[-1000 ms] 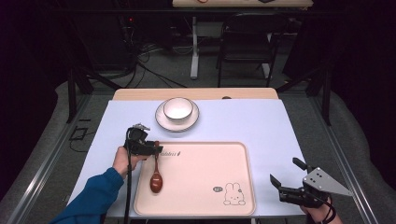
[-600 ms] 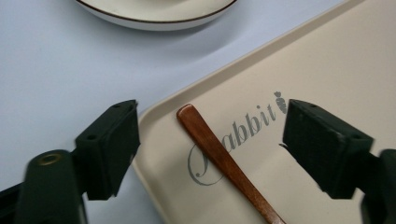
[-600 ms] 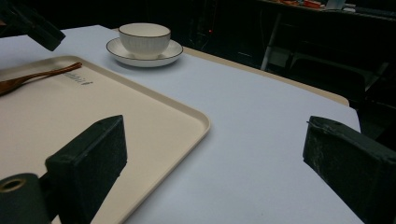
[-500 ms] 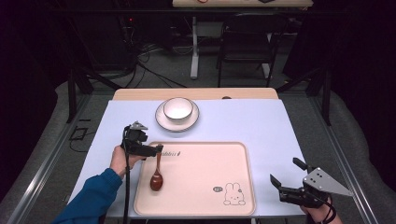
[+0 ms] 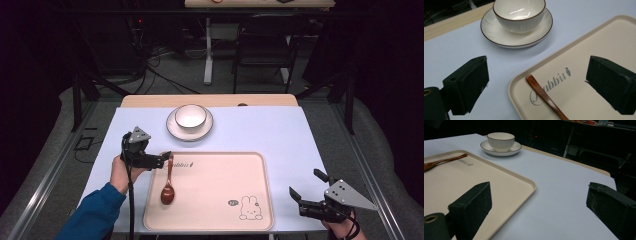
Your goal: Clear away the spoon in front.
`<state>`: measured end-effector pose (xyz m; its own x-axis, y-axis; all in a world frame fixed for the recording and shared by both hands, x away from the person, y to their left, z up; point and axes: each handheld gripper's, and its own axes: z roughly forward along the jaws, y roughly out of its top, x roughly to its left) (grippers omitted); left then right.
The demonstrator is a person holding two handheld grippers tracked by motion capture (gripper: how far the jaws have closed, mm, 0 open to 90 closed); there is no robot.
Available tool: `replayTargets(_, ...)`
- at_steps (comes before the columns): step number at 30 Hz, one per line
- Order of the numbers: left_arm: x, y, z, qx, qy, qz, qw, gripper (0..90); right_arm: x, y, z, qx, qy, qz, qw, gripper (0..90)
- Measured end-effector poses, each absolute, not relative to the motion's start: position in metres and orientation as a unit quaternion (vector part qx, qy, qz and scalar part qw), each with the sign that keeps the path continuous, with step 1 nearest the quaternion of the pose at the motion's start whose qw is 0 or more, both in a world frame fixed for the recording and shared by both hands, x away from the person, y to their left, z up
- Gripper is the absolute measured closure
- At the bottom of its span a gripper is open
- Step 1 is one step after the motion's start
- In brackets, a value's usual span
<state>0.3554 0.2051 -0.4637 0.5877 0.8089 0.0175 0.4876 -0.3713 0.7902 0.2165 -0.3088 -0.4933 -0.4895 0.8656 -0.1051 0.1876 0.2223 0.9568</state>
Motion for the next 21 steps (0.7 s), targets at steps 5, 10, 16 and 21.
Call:
replayTargets(5,0.339,0.209,-0.452,0.792,0.398,0.221,0.407,2.3,0.217,-0.309,-0.493,0.374,0.705,0.499,0.339,5.6)
replayTargets(10,0.320,0.215,-0.444,0.783,0.395,0.234,0.420,1.3,0.217,-0.309,-0.493,0.375,0.704,0.499,0.339,5.6)
replayTargets(16,0.296,0.222,-0.447,0.782,0.394,0.244,0.416,0.8,0.217,-0.309,-0.493,0.375,0.704,0.498,0.339,5.6)
replayTargets(21,0.281,0.236,-0.455,0.776,0.405,0.254,0.412,0.4,0.217,-0.309,-0.493,0.375,0.704,0.499,0.339,5.6)
